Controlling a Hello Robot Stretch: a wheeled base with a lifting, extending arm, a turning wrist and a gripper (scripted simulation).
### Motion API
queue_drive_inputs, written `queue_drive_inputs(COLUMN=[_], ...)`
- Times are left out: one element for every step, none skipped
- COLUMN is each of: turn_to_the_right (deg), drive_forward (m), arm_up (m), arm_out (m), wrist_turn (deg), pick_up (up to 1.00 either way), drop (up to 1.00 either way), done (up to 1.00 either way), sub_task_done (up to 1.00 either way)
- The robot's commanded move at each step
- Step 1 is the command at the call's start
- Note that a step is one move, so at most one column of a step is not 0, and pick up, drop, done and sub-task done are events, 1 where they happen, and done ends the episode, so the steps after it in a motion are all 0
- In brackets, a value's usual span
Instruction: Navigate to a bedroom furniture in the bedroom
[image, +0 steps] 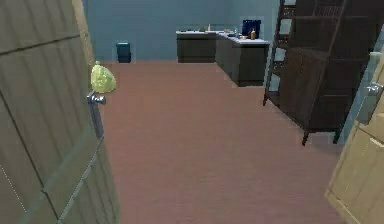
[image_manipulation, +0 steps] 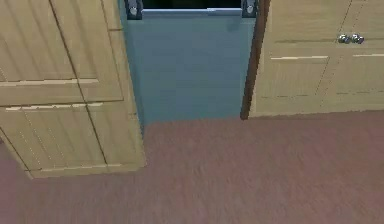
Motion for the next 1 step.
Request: queue_drive_inputs(turn_to_the_right=[0.0], drive_forward=[1.00], arm_up=[0.00], arm_out=[0.00], wrist_turn=[0.0], pick_up=[0.00], drop=[0.00], done=[0.00], sub_task_done=[0.00])
